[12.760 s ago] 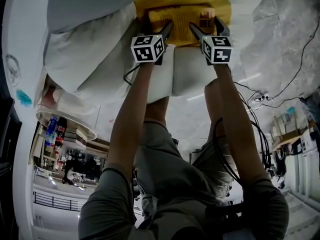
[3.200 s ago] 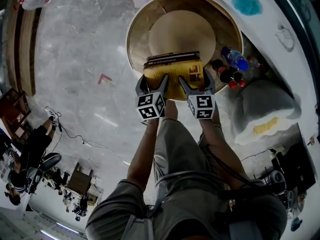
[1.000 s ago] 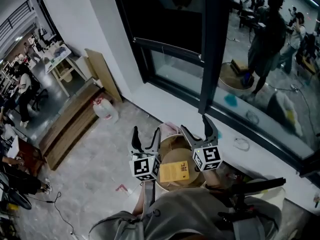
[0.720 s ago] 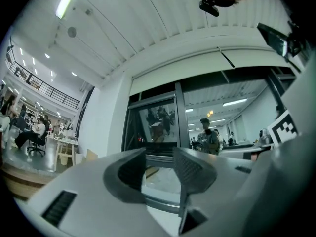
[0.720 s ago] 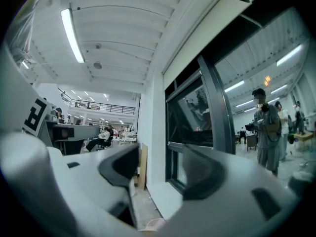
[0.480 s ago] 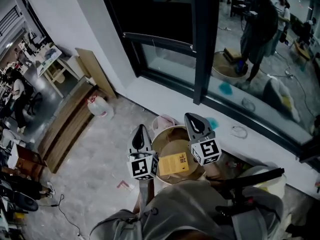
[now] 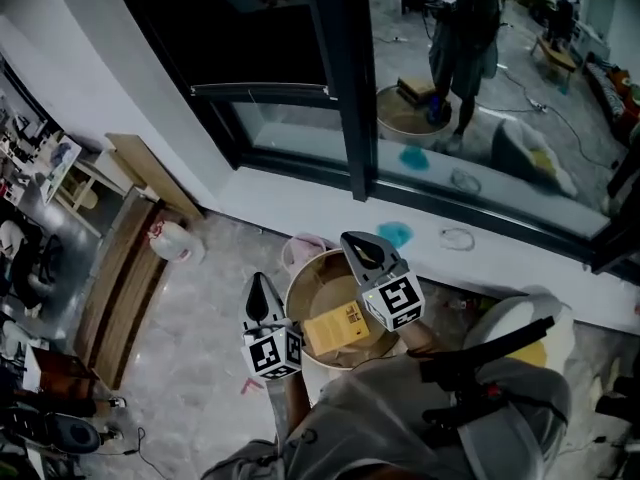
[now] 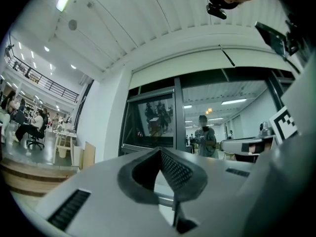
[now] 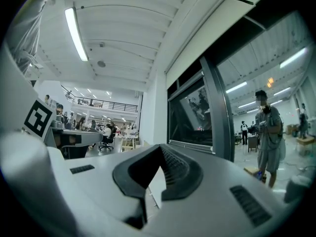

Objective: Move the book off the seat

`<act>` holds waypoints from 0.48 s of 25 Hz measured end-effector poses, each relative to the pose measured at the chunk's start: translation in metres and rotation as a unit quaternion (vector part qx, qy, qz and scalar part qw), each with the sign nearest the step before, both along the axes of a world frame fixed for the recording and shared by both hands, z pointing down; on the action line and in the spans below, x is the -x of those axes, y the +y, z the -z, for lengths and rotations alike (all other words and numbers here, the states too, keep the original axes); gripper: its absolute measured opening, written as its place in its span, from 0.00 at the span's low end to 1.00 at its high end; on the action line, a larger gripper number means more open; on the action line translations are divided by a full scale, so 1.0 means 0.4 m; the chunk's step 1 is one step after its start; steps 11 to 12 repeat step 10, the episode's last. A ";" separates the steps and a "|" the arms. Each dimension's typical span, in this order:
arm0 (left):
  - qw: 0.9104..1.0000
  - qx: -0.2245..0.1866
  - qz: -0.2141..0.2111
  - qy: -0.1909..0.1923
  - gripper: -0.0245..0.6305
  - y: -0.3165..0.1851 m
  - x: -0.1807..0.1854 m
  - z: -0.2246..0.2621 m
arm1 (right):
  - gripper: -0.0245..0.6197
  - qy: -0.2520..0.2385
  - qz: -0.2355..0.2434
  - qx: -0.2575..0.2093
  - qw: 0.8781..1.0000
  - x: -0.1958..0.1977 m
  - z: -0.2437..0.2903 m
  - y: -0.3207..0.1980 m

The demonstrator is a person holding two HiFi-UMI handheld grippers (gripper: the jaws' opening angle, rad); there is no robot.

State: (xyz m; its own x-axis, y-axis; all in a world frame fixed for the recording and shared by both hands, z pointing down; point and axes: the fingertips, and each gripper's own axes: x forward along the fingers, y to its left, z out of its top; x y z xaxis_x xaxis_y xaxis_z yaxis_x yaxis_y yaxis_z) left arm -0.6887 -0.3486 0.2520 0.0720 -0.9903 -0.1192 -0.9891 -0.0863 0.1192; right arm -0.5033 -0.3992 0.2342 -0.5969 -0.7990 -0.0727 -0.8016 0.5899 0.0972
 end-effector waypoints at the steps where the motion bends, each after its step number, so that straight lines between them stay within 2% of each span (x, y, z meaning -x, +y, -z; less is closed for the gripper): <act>1: 1.000 0.003 -0.001 0.004 0.05 0.001 -0.007 -0.006 | 0.06 -0.001 -0.002 0.002 1.000 -0.011 -0.003 0.001; 5: 1.000 0.003 0.009 -0.007 0.05 0.008 -0.027 -0.014 | 0.06 -0.006 0.003 0.008 1.000 -0.042 -0.018 0.002; 12: 1.000 0.014 0.020 0.004 0.05 0.001 -0.085 -0.030 | 0.06 -0.012 0.014 0.013 1.000 -0.098 -0.017 -0.010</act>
